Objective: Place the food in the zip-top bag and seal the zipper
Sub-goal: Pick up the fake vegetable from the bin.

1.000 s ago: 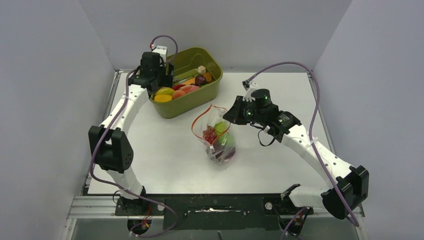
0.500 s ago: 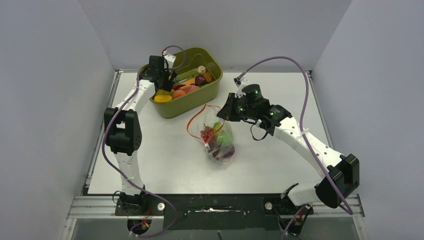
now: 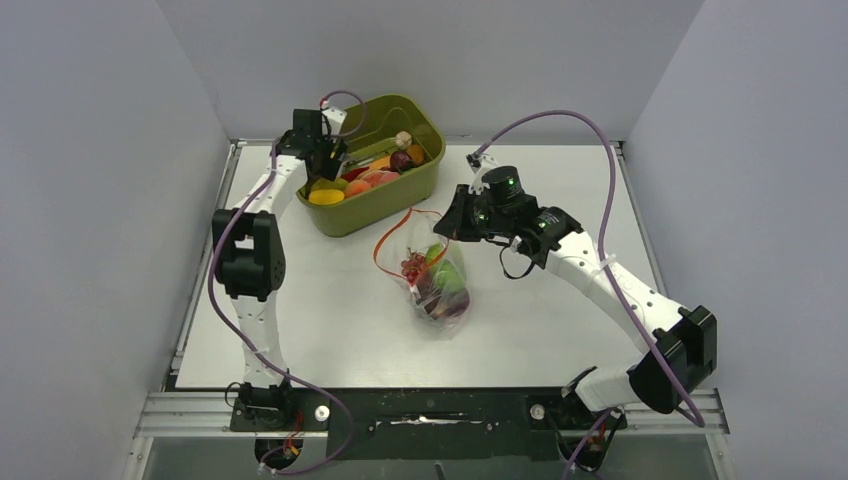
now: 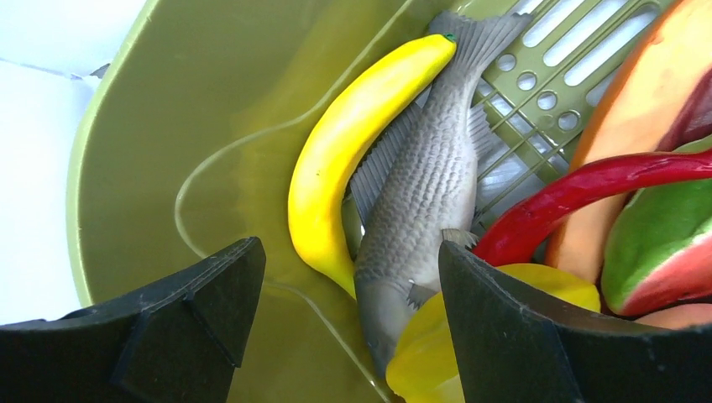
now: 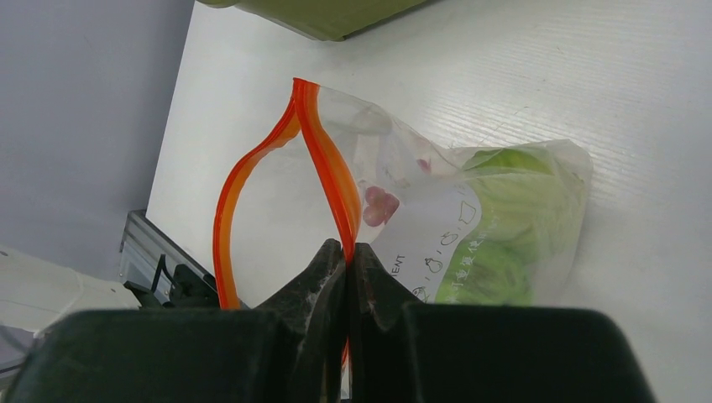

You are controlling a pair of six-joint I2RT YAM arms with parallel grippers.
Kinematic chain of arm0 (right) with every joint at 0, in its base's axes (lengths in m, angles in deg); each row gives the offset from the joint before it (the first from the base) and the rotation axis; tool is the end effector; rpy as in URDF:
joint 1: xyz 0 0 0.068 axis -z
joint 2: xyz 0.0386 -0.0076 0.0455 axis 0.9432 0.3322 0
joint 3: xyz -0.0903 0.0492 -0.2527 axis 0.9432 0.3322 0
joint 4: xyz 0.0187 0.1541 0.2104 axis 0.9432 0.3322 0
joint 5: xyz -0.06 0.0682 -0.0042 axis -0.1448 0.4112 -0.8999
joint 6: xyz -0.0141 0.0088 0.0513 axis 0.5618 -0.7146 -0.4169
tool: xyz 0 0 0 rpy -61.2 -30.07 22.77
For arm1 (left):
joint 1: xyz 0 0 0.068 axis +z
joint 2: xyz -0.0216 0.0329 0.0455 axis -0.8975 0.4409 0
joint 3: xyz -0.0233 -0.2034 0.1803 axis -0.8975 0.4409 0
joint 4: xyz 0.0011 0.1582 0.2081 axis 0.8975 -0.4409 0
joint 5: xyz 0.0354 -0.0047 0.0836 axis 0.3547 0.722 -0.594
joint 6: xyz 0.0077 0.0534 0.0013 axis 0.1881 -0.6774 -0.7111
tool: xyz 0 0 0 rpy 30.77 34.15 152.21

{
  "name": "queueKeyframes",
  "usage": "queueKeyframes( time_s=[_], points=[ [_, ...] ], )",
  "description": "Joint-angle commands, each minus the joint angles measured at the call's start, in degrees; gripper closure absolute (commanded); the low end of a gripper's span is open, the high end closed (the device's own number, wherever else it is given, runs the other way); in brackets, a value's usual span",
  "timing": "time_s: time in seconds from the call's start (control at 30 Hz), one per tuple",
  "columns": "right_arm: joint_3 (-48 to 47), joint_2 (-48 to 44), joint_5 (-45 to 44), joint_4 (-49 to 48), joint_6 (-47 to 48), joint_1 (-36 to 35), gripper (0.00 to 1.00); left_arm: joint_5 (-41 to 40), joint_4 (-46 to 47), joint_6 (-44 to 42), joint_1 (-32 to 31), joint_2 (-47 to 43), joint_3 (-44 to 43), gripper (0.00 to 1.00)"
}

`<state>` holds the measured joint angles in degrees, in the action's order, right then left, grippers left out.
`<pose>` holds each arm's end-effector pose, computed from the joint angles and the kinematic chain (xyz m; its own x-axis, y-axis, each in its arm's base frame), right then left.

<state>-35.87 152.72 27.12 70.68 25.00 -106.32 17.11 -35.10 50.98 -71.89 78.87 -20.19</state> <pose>0.2510 0.1882 0.3422 -0.7865 0.2075 -0.5817 -0.2498 0.7546 0.6068 0.4908 -0.0627 0.2535 -0.6079 0.3990 -0.6865 0.1983 0.9135 0.3553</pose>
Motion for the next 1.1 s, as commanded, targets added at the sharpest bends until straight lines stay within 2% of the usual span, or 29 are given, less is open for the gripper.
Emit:
queueKeyframes(
  time_s=[0.0, 0.2, 0.43, 0.67, 1.07],
  points=[
    [-3.15, 0.36, -0.64, -2.06, 0.33, -0.18, 1.0, 1.29, 0.81, -1.42, 0.88, 1.3, -3.93, 0.25],
    [-5.47, 1.61, -0.96, -0.3, 1.69, 1.17, 1.0, 4.03, -0.2, -3.46, 1.22, 3.21, -6.47, 0.25],
    [-4.23, 1.73, -0.88, -2.32, 1.15, 1.4, 1.0, 2.66, -0.16, -4.96, 1.29, 6.29, -8.63, 0.26],
    [-5.64, 2.8, -0.75, -1.35, 2.6, 2.03, 1.0, 7.64, 1.47, -5.77, 1.11, 9.03, -12.43, 0.28],
    [-4.94, 2.03, -0.31, -1.46, 3.67, 3.11, 1.0, 10.56, 3.62, -5.77, -0.56, 16.57, -19.14, 0.28]
  ],
)
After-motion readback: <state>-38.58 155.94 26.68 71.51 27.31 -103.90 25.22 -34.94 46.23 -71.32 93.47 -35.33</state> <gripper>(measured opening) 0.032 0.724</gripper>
